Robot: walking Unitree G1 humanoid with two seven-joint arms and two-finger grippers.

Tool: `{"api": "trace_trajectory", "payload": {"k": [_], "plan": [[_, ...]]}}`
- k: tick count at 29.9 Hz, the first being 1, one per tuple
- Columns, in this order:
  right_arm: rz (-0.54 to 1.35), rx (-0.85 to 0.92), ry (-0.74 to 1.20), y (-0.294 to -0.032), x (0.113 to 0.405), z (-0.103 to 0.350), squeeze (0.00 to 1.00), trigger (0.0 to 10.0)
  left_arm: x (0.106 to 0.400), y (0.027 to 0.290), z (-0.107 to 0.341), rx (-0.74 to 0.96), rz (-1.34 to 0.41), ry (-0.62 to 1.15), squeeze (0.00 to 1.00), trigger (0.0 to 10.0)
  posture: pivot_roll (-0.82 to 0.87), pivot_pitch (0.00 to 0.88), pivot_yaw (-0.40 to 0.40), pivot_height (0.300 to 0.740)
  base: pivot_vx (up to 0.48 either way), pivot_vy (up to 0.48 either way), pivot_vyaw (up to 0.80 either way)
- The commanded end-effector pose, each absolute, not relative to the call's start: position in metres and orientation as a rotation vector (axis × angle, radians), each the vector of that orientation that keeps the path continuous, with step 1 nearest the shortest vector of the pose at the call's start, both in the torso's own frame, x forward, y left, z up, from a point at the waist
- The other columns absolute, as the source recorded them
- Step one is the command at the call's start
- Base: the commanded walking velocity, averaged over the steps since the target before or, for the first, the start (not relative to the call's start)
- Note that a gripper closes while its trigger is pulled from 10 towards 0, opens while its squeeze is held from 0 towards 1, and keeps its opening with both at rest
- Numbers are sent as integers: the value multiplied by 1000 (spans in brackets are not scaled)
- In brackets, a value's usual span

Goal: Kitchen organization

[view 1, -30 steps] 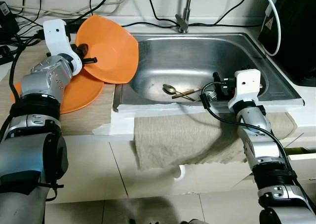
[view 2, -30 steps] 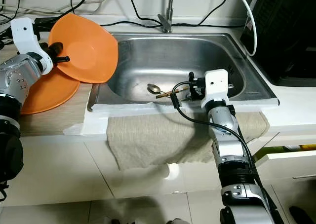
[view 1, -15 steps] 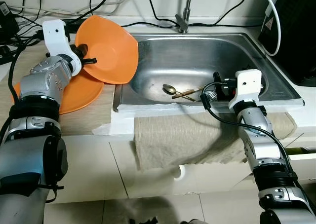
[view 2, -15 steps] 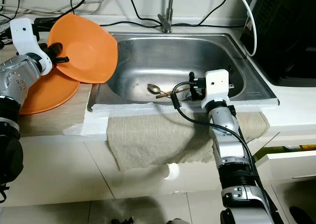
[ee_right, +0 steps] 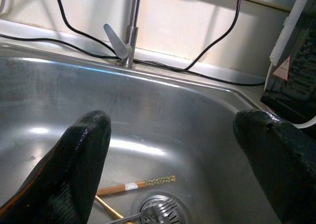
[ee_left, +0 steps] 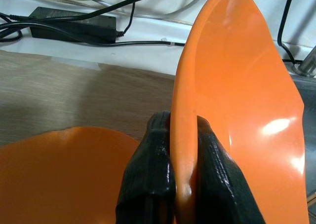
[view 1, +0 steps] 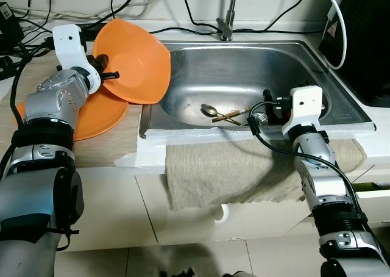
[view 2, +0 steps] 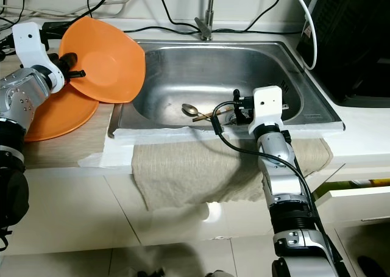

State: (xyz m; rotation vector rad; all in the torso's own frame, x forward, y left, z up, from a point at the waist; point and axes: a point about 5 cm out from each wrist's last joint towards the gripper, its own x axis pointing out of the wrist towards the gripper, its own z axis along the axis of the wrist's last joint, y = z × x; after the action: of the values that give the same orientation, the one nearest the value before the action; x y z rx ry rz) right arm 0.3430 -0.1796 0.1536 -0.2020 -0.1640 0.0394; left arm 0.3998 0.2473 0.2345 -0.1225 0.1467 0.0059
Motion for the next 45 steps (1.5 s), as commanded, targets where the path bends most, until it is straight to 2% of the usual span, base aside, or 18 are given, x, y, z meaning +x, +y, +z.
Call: {"api": "trace_trajectory", "payload": {"k": [1,45], "plan": [[34,-203,-165,-182,346,157,0,10000,399,246,218,-95,25,228,0,0,-35,0,-12,740,0,0,0],[34,-203,-169,-184,343,157,0,10000,398,246,218,-95,24,227,0,0,-38,0,-11,740,0,0,0]]}}
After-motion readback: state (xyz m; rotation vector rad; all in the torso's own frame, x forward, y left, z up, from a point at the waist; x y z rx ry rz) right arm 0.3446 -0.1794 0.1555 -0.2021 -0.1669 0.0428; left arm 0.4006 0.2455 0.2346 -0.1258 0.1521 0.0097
